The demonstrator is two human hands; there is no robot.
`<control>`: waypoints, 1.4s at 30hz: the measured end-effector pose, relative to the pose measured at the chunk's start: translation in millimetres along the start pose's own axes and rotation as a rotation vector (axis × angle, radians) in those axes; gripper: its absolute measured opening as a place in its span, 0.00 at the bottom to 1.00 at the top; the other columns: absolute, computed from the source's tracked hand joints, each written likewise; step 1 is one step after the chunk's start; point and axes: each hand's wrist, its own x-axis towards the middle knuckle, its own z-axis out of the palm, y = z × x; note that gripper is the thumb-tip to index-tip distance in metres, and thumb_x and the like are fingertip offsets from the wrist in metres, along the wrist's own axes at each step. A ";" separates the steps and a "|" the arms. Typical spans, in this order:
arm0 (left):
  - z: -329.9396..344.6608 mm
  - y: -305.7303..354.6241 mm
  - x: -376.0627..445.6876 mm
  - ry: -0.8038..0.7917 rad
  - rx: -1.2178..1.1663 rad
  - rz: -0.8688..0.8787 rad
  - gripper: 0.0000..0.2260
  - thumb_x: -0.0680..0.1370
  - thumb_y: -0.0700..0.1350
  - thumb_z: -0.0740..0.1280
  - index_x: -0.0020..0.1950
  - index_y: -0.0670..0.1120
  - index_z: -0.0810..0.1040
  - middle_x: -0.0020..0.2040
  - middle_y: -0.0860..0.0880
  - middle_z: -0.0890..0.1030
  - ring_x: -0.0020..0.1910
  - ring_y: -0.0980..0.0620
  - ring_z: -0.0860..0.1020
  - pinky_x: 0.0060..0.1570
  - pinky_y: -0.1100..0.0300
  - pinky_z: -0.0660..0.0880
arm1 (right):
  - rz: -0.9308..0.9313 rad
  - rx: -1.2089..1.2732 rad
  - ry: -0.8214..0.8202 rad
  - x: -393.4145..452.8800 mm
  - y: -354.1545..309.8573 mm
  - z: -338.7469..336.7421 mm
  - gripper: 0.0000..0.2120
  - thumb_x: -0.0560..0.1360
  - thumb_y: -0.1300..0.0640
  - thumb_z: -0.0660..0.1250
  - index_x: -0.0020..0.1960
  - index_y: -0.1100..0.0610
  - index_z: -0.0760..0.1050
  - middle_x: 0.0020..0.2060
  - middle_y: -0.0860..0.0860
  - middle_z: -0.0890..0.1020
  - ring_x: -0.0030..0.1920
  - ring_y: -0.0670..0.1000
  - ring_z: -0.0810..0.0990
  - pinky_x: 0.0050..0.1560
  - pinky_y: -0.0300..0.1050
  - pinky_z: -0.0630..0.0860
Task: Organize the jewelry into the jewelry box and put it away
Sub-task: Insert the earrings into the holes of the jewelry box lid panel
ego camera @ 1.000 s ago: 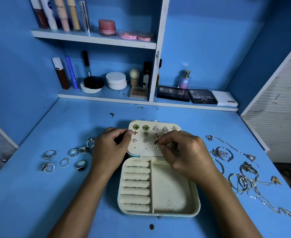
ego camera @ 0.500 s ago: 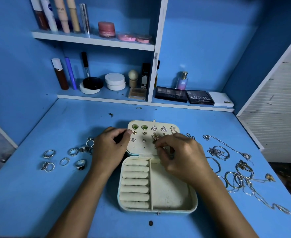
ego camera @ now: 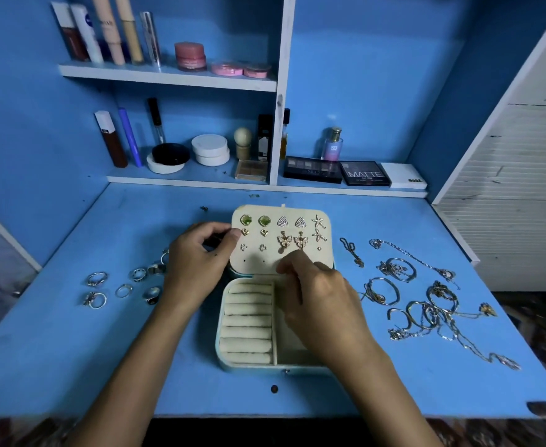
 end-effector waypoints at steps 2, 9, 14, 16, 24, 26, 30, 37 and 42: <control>-4.0 8.1 -0.8 -0.012 -0.019 0.003 0.02 0.76 0.45 0.73 0.46 0.48 0.84 0.42 0.52 0.84 0.40 0.60 0.79 0.41 0.71 0.72 | 0.030 0.097 0.028 -5.9 -4.8 0.1 0.10 0.78 0.57 0.60 0.57 0.47 0.72 0.44 0.52 0.82 0.43 0.60 0.79 0.39 0.50 0.73; -18.8 21.9 -15.4 -0.073 -0.103 0.037 0.05 0.76 0.44 0.73 0.41 0.53 0.81 0.40 0.53 0.84 0.39 0.56 0.80 0.44 0.63 0.76 | 0.331 0.627 0.098 -17.5 -27.0 0.9 0.10 0.79 0.62 0.58 0.49 0.48 0.71 0.36 0.45 0.82 0.38 0.50 0.79 0.44 0.49 0.75; -21.1 20.8 -23.0 -0.079 -0.121 0.032 0.04 0.76 0.44 0.72 0.43 0.52 0.82 0.40 0.54 0.84 0.41 0.53 0.81 0.46 0.59 0.77 | 0.520 1.081 0.147 -22.3 -42.8 8.8 0.09 0.83 0.61 0.59 0.50 0.51 0.75 0.44 0.39 0.84 0.52 0.44 0.82 0.63 0.56 0.76; -21.2 20.8 -22.4 -0.083 -0.133 0.015 0.04 0.76 0.44 0.72 0.43 0.53 0.82 0.40 0.54 0.84 0.42 0.51 0.82 0.48 0.58 0.77 | 0.541 1.136 0.148 -22.9 -42.3 8.0 0.09 0.83 0.61 0.59 0.50 0.52 0.75 0.40 0.37 0.84 0.46 0.42 0.81 0.62 0.57 0.77; -19.3 22.3 -16.8 -0.093 -0.158 -0.057 0.02 0.77 0.45 0.72 0.47 0.52 0.83 0.39 0.50 0.83 0.39 0.48 0.80 0.33 0.70 0.74 | 0.618 1.288 0.177 -21.7 -37.3 0.5 0.09 0.83 0.63 0.59 0.48 0.53 0.75 0.41 0.41 0.86 0.47 0.43 0.84 0.63 0.53 0.77; -18.8 21.3 -16.3 -0.093 -0.160 -0.059 0.02 0.77 0.45 0.72 0.47 0.52 0.83 0.39 0.51 0.84 0.40 0.53 0.80 0.34 0.70 0.74 | 0.653 1.330 0.198 -21.6 -36.5 -1.0 0.09 0.82 0.63 0.60 0.47 0.53 0.75 0.42 0.45 0.86 0.49 0.45 0.85 0.62 0.51 0.78; -18.2 18.2 -15.5 -0.089 -0.156 -0.058 0.02 0.77 0.45 0.72 0.48 0.51 0.84 0.37 0.54 0.84 0.40 0.56 0.81 0.37 0.71 0.74 | 0.758 1.498 0.196 -22.2 -36.9 -2.5 0.07 0.82 0.64 0.61 0.49 0.55 0.75 0.45 0.52 0.87 0.48 0.48 0.86 0.55 0.46 0.81; -18.3 16.0 -14.7 -0.085 -0.126 -0.054 0.04 0.77 0.46 0.72 0.50 0.49 0.84 0.41 0.53 0.85 0.43 0.55 0.82 0.46 0.64 0.77 | 0.788 1.591 0.190 -21.4 -41.2 -2.5 0.06 0.82 0.65 0.60 0.52 0.57 0.74 0.48 0.53 0.87 0.52 0.49 0.86 0.55 0.47 0.80; -18.6 17.2 -15.6 -0.081 -0.132 -0.045 0.03 0.77 0.46 0.72 0.49 0.51 0.84 0.40 0.55 0.85 0.42 0.56 0.82 0.44 0.67 0.76 | 0.789 1.586 0.179 -20.5 -41.6 -3.1 0.06 0.82 0.64 0.60 0.52 0.56 0.74 0.44 0.51 0.87 0.51 0.49 0.86 0.55 0.47 0.80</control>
